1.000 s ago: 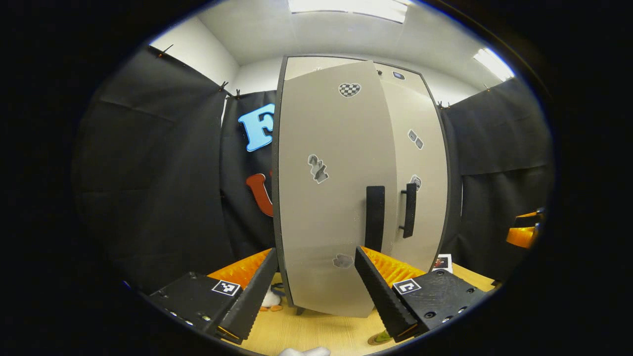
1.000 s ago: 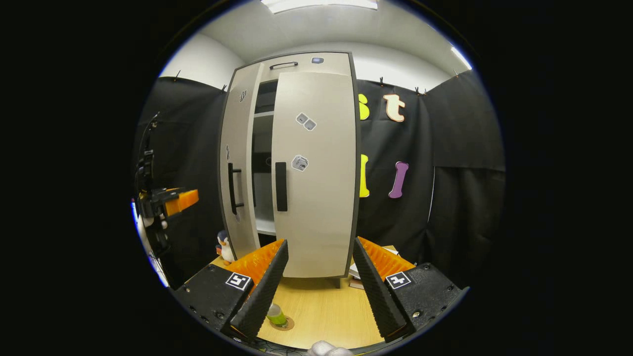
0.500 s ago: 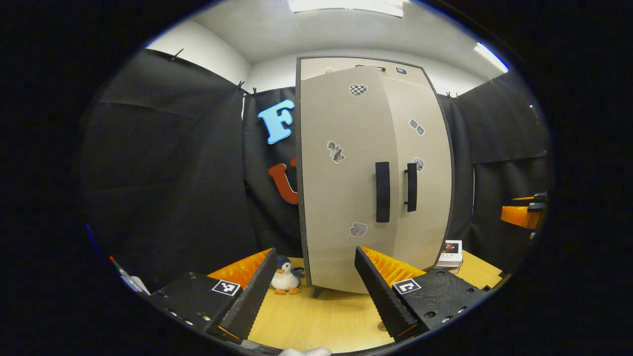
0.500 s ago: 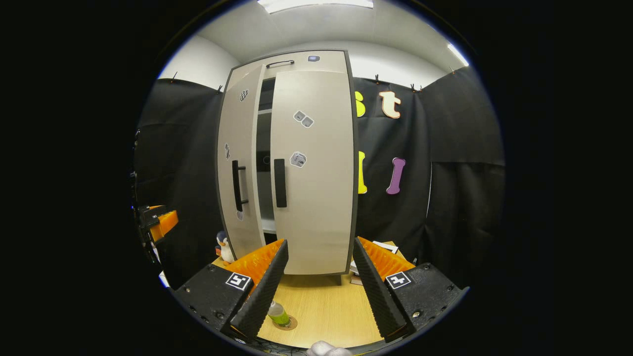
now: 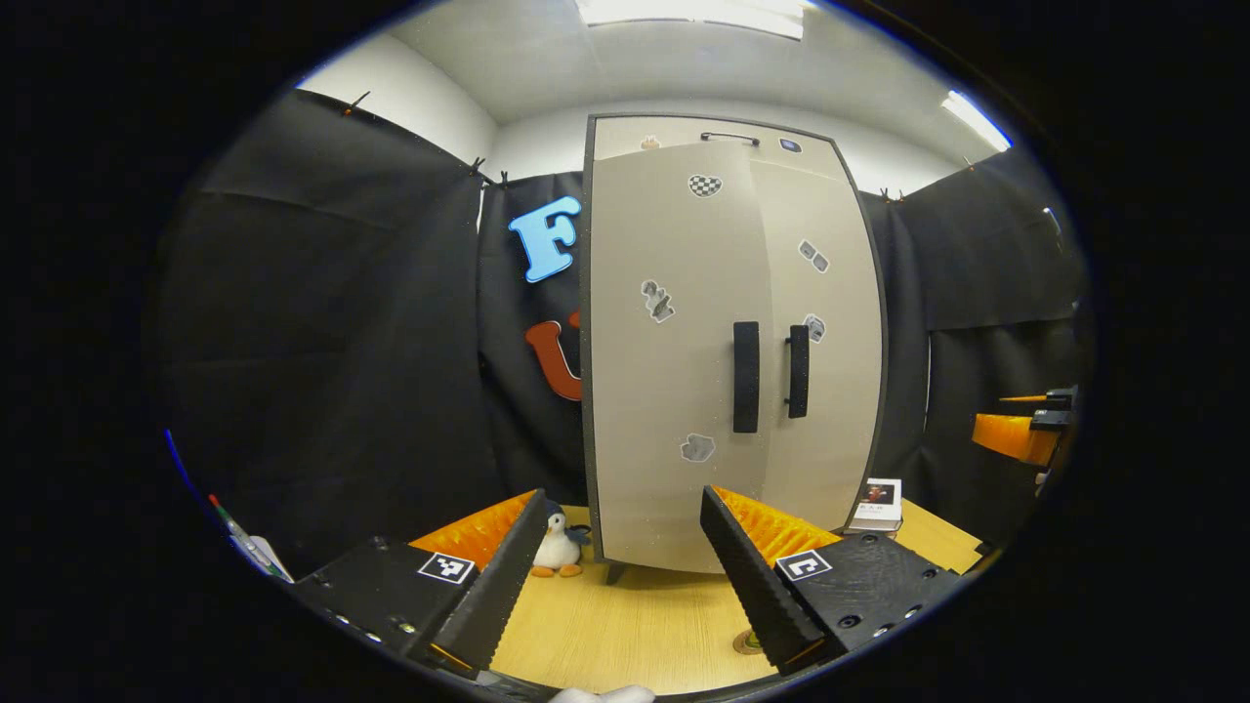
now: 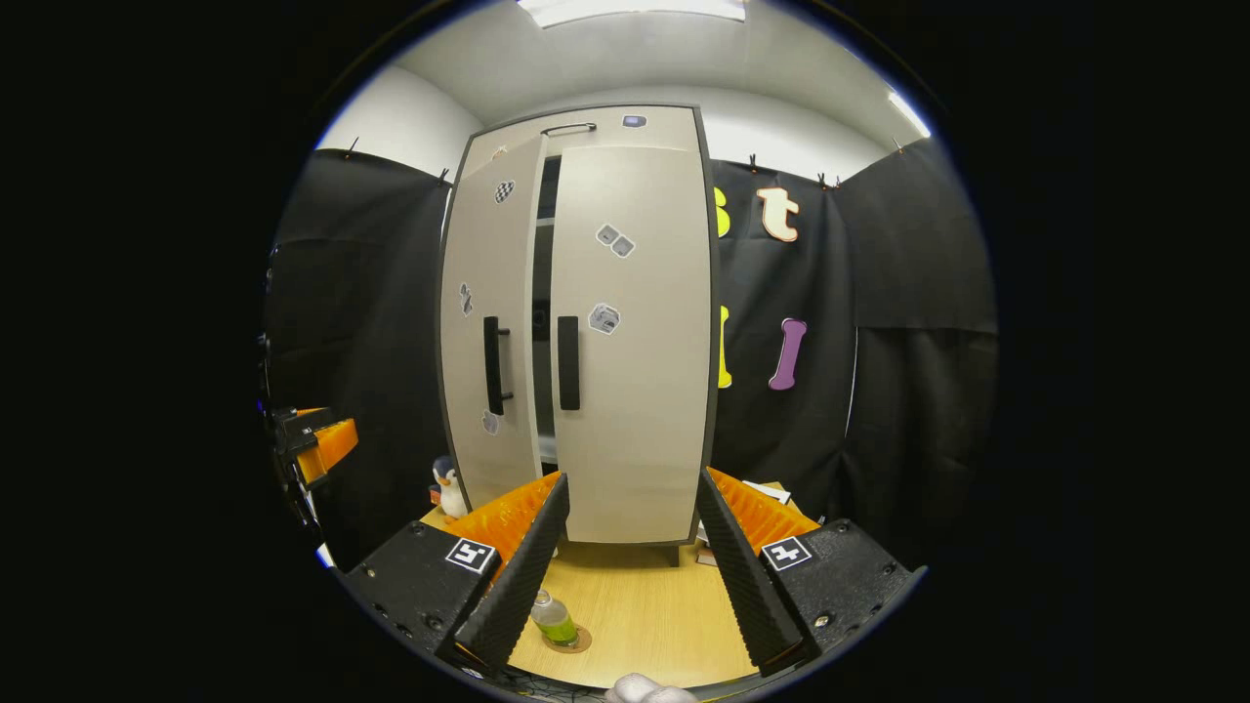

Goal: Grasp the bottle in the cabinet with the left hand and place it on the coaster, then close the right door with the right hand and the left door with the left hand.

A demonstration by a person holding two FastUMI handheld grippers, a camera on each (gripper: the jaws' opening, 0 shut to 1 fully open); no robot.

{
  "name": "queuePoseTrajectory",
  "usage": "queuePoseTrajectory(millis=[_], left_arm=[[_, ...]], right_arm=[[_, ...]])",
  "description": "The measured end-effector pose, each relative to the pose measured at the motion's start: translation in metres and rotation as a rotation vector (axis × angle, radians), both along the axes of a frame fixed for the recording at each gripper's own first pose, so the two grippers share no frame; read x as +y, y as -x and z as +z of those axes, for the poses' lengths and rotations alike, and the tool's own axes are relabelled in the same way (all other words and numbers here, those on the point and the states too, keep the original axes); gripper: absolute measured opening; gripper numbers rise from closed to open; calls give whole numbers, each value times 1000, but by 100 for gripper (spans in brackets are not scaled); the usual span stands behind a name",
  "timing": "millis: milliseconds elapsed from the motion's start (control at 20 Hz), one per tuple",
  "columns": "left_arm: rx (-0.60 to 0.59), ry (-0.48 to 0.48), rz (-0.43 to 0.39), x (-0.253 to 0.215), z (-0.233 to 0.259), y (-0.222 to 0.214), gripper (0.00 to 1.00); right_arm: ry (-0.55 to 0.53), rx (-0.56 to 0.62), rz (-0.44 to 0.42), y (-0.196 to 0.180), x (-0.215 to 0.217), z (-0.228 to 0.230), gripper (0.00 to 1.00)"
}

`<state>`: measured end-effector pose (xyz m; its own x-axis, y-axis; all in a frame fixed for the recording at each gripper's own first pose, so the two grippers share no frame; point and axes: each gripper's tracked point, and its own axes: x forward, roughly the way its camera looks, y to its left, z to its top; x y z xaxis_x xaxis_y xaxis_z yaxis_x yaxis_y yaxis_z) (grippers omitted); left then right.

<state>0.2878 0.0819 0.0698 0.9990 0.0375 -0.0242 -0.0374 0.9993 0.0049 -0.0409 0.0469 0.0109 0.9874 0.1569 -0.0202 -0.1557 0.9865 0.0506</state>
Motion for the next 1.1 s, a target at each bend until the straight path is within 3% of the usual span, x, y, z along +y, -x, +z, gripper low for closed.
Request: queuePoseTrajectory(millis=[1100], left_arm=[[10, -8, -35, 2, -3, 4, 96]], right_arm=[[-5, 11, -23, 10, 10, -5, 81]])
